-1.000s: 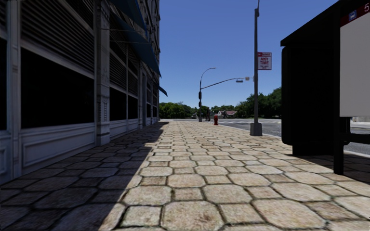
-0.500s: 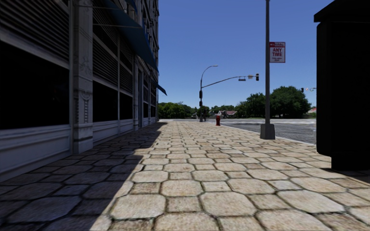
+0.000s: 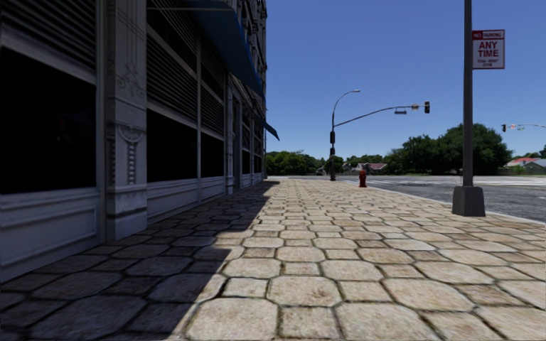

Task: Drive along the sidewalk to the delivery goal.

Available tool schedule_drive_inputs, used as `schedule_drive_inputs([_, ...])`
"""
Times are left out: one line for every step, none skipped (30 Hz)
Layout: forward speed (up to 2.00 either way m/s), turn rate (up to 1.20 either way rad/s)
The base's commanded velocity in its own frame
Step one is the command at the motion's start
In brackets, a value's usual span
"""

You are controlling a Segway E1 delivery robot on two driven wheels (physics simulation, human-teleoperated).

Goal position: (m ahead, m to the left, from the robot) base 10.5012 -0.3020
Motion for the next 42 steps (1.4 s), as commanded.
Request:
schedule_drive_inputs([1.98,0.42])
schedule_drive_inputs([1.98,0.42])
schedule_drive_inputs([1.98,0.0])
schedule_drive_inputs([1.98,0.0])
schedule_drive_inputs([1.98,0.0])
schedule_drive_inputs([1.98,0.0])
schedule_drive_inputs([1.98,0.0])
schedule_drive_inputs([1.98,0.0])
schedule_drive_inputs([1.98,0.0])
schedule_drive_inputs([1.98,0.0])
schedule_drive_inputs([1.98,0.0])
schedule_drive_inputs([1.98,0.0])
schedule_drive_inputs([1.98,0.0])
schedule_drive_inputs([1.98,0.0])
schedule_drive_inputs([1.98,0.0])
schedule_drive_inputs([1.98,-0.14])
schedule_drive_inputs([1.98,-0.51])
schedule_drive_inputs([1.98,-0.51])
schedule_drive_inputs([1.98,-0.56])
schedule_drive_inputs([1.98,-0.5])
schedule_drive_inputs([1.98,-0.5])
schedule_drive_inputs([1.98,0.0])
schedule_drive_inputs([1.98,0.0])
schedule_drive_inputs([1.98,0.0])
schedule_drive_inputs([2.0,0.0])
schedule_drive_inputs([2.0,0.0])
schedule_drive_inputs([2.0,0.0])
schedule_drive_inputs([2.0,0.0])
schedule_drive_inputs([2.0,0.0])
schedule_drive_inputs([2.0,0.0])
schedule_drive_inputs([2.0,0.0])
schedule_drive_inputs([2.0,0.0])
schedule_drive_inputs([2.0,0.0])
schedule_drive_inputs([2.0,0.0])
schedule_drive_inputs([2.0,0.0])
schedule_drive_inputs([2.0,0.0])
schedule_drive_inputs([2.0,0.0])
schedule_drive_inputs([2.0,0.0])
schedule_drive_inputs([2.0,0.0])
schedule_drive_inputs([2.0,0.0])
schedule_drive_inputs([2.0,0.0])
schedule_drive_inputs([2.0,0.0])
